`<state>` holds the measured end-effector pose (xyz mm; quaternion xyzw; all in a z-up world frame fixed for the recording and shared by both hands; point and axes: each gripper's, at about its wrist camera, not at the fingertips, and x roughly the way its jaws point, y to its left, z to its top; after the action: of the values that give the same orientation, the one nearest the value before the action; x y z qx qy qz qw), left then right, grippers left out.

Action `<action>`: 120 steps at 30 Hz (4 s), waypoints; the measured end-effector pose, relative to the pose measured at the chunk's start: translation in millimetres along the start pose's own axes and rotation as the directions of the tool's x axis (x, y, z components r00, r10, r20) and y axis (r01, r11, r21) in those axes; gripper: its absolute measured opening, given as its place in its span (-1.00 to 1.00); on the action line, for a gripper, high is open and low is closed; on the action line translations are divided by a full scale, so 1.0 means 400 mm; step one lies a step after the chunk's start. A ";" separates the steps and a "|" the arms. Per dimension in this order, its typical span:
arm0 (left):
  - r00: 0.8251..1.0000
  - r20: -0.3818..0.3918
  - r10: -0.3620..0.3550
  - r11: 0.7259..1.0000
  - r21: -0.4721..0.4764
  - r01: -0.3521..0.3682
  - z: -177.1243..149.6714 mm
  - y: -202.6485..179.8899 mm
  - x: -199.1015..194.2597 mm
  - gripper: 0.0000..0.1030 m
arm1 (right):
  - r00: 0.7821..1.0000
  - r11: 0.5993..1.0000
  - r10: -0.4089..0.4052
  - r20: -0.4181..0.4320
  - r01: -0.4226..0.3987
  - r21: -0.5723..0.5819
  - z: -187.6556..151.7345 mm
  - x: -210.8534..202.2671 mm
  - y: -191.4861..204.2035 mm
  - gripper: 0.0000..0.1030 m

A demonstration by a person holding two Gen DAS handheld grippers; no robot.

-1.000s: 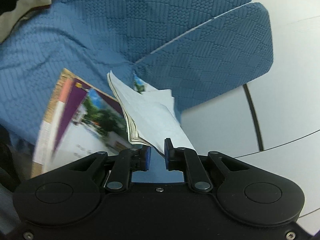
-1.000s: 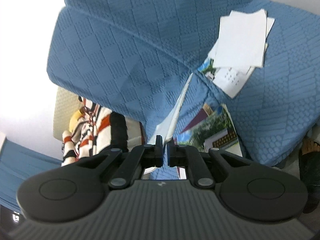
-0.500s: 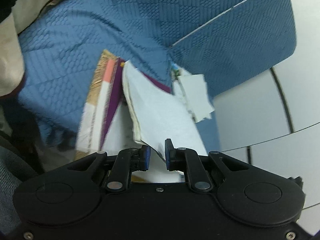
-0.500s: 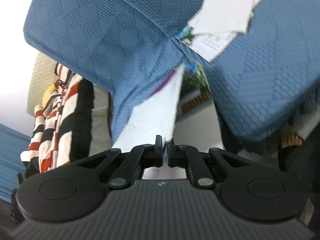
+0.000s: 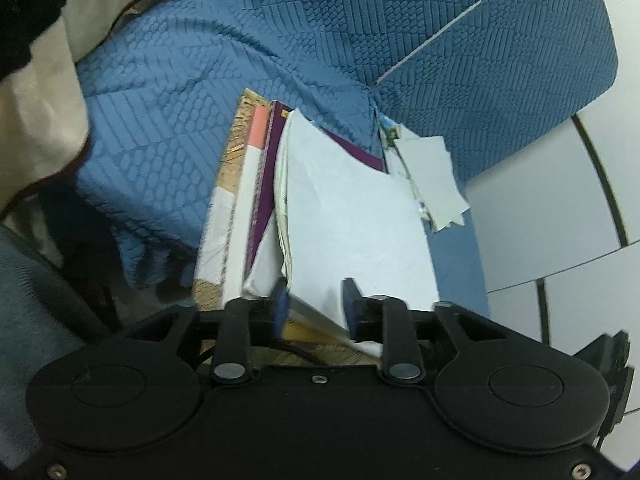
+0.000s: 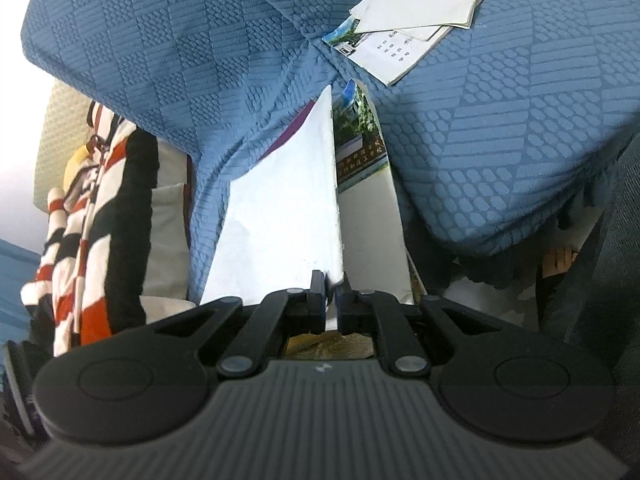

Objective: Organize objects
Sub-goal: 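Lower the sheet flat onto the book stack and open both tools, then raise both tools away from the book stack, then move both tools toward the remaining white sheets on the photo booklet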

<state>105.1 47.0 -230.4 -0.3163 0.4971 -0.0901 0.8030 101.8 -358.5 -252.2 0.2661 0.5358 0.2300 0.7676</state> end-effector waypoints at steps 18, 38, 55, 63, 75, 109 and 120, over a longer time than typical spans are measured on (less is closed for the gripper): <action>0.975 0.213 0.059 0.969 0.221 -0.107 0.003 -0.150 -0.116 0.96 | 0.996 0.962 -0.063 0.067 0.079 -0.263 0.014 -0.054 0.050 0.62; 0.962 0.119 0.246 0.927 0.261 -0.269 0.122 -0.090 0.191 0.63 | 0.978 0.893 -0.130 0.164 0.188 -0.410 0.147 0.118 0.045 0.48; 0.969 0.038 0.243 0.937 0.248 -0.244 0.153 -0.058 0.246 0.10 | 0.974 0.890 -0.145 0.172 0.204 -0.408 0.204 0.202 0.072 -0.06; 0.979 0.030 0.202 0.947 0.248 -0.203 0.159 -0.061 0.245 -0.04 | 0.989 0.888 -0.107 0.099 0.140 -0.438 0.221 0.225 0.096 -0.08; 0.981 0.056 0.184 0.957 0.219 -0.192 0.170 -0.050 0.226 0.02 | 0.992 0.872 -0.107 0.067 0.126 -0.473 0.221 0.240 0.112 -0.08; 0.977 0.212 -0.020 0.915 0.398 -0.068 -0.044 -0.406 -0.100 0.72 | 0.939 0.906 -0.081 0.334 0.209 -0.368 0.109 -0.305 0.080 -0.06; 0.971 0.220 -0.092 0.877 0.480 -0.026 -0.106 -0.512 -0.169 0.99 | 0.912 0.916 -0.144 0.385 0.270 -0.297 0.061 -0.431 0.031 -0.02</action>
<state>70.5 -100.3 -70.7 -0.1244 0.3548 -0.1859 0.9078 68.9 -463.1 -116.7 0.1057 0.3654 0.1842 0.9063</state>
